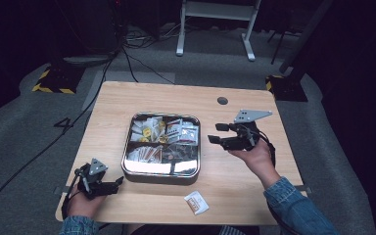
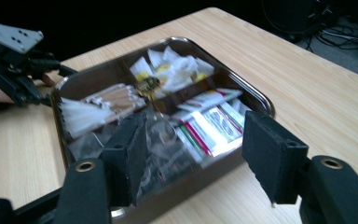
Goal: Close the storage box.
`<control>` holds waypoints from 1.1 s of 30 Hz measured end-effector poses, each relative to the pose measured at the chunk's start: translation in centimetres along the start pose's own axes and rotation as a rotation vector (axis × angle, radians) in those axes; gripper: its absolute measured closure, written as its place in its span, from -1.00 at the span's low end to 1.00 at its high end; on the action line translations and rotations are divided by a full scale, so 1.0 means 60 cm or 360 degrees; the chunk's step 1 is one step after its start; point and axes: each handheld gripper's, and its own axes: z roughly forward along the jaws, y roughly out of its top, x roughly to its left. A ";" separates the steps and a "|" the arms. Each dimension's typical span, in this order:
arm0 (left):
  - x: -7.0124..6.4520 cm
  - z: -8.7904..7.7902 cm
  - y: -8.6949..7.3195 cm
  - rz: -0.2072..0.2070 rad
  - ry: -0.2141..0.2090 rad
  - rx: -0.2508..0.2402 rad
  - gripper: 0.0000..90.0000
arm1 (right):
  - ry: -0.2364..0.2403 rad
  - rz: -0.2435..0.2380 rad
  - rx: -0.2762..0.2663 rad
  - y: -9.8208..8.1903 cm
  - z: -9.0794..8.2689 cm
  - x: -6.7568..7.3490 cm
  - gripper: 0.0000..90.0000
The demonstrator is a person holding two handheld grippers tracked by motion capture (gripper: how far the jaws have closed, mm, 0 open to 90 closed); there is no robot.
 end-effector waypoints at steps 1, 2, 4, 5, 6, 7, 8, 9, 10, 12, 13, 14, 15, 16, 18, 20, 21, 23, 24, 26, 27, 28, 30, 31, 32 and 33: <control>0.000 0.000 0.000 0.0000 0.0000 -0.0001 -0.66 | -0.0015 0.0013 0.0006 -0.011 -0.010 -0.005 -0.09; 0.000 0.000 0.000 0.0000 0.0000 0.0000 -0.66 | -0.0015 0.0013 0.0006 -0.011 -0.010 -0.005 -0.09; 0.000 0.000 0.000 -0.0004 0.0001 -0.0001 -0.66 | -0.0027 0.0020 0.0000 -0.023 -0.020 -0.012 -0.07; 0.000 0.000 0.001 0.0002 0.0002 0.0005 -0.66 | -0.0044 0.0036 0.0002 -0.034 -0.028 -0.019 -0.08; 0.000 0.000 0.001 0.0002 0.0002 0.0005 -0.66 | -0.0044 0.0036 0.0002 -0.034 -0.028 -0.019 -0.08; 0.001 0.000 0.001 0.0002 0.0002 0.0004 -0.66 | -0.0052 0.0043 0.0002 -0.038 -0.031 -0.022 -0.08; 0.001 0.001 0.001 0.0002 0.0002 0.0005 -0.66 | -0.0064 0.0056 0.0003 -0.044 -0.036 -0.026 -0.09; 0.001 0.001 0.001 0.0002 0.0001 0.0004 -0.66 | -0.0079 0.0069 0.0007 -0.052 -0.043 -0.031 -0.09; 0.001 0.001 0.001 0.0002 0.0001 0.0004 -0.66 | -0.0079 0.0069 0.0007 -0.052 -0.043 -0.031 -0.09; 0.001 0.001 0.001 0.0002 0.0002 0.0004 -0.66 | -0.0099 0.0080 0.0015 -0.063 -0.050 -0.037 -0.11; 0.001 0.001 0.001 0.0002 0.0002 0.0005 -0.66 | -0.0111 0.0084 0.0028 -0.071 -0.054 -0.043 -0.11; 0.001 0.001 0.001 0.0002 0.0002 0.0005 -0.66 | -0.0111 0.0084 0.0028 -0.071 -0.054 -0.043 -0.11; 0.001 0.001 0.001 0.0003 0.0001 0.0005 -0.66 | -0.0113 0.0085 0.0036 -0.076 -0.057 -0.046 -0.11; 0.001 0.001 0.001 0.0002 0.0001 0.0004 -0.66 | -0.0121 0.0083 0.0047 -0.083 -0.060 -0.049 -0.11; 0.001 0.001 0.001 0.0001 0.0001 0.0005 -0.66 | -0.0142 0.0084 0.0056 -0.094 -0.065 -0.054 -0.11; 0.000 0.002 0.001 -0.0005 0.0003 -0.0002 -0.66 | -0.0165 0.0090 0.0066 -0.104 -0.069 -0.058 -0.12; 0.001 0.002 0.001 -0.0004 0.0003 -0.0002 -0.66 | -0.0178 0.0099 0.0076 -0.111 -0.072 -0.060 -0.13; 0.001 0.002 0.002 -0.0005 0.0005 -0.0003 -0.66 | -0.0203 0.0143 0.0084 -0.135 -0.077 -0.068 -0.13; 0.001 0.002 0.002 -0.0006 0.0005 -0.0004 -0.66 | -0.0203 0.0143 0.0084 -0.135 -0.077 -0.068 -0.13; 0.002 0.002 0.003 -0.0001 0.0005 0.0001 -0.66 | -0.0202 0.0185 0.0072 -0.150 -0.079 -0.075 -0.14; 0.002 0.004 0.004 -0.0004 0.0005 -0.0002 -0.66 | -0.0199 0.0262 0.0050 -0.173 -0.078 -0.083 -0.14; 0.002 0.004 0.004 -0.0004 0.0005 -0.0002 -0.66 | -0.0199 0.0262 0.0050 -0.173 -0.078 -0.083 -0.14; 0.002 0.004 0.005 0.0000 0.0005 0.0002 -0.66 | -0.0195 0.0316 0.0038 -0.194 -0.075 -0.089 -0.14; 0.002 0.004 0.005 0.0001 0.0007 0.0002 -0.66 | -0.0206 0.0350 0.0035 -0.213 -0.071 -0.095 -0.14; 0.002 0.005 0.005 -0.0002 0.0010 0.0001 -0.66 | -0.0206 0.0350 0.0035 -0.213 -0.071 -0.095 -0.14; 0.002 0.005 0.005 -0.0004 0.0008 0.0000 -0.66 | -0.0231 0.0363 0.0059 -0.225 -0.068 -0.100 -0.14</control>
